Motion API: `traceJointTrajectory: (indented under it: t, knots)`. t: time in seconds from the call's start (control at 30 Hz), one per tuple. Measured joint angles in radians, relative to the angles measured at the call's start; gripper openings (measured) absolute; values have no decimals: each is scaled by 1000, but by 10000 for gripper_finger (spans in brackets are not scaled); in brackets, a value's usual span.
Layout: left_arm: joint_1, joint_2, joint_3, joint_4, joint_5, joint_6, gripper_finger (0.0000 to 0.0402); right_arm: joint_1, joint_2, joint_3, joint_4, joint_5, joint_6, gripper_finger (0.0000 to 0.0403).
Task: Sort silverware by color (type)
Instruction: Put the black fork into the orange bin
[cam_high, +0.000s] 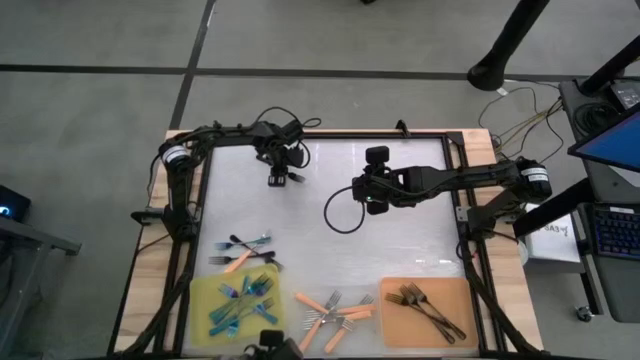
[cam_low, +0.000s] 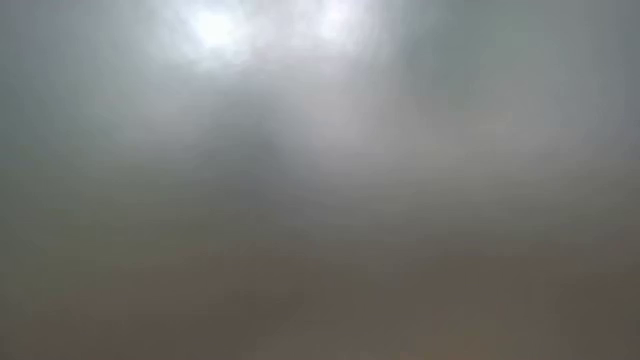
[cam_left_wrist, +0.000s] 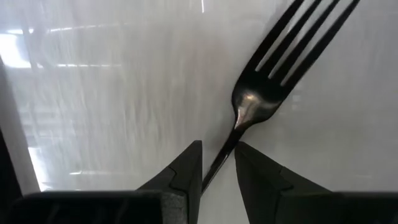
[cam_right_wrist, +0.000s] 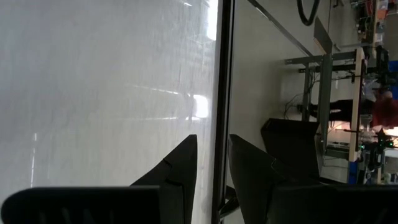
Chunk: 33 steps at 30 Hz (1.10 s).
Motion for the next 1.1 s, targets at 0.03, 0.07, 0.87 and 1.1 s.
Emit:
traceJointTrajectory:
  t: [0.03, 0.07, 0.87, 1.1]
  knots:
    - [0, 3, 3, 0, -1, 3, 77, 0, 0, 0, 0, 0, 0, 82]
    - [0, 7, 7, -1, -4, 9, 77, 0, 0, 0, 0, 0, 0, 82]
    - [0, 66, 102, -83, -10, -58, 3, 0, 0, 0, 0, 0, 0, 82]
    - [0, 38, 101, -163, -7, -95, 1, 0, 0, 0, 0, 0, 0, 82]
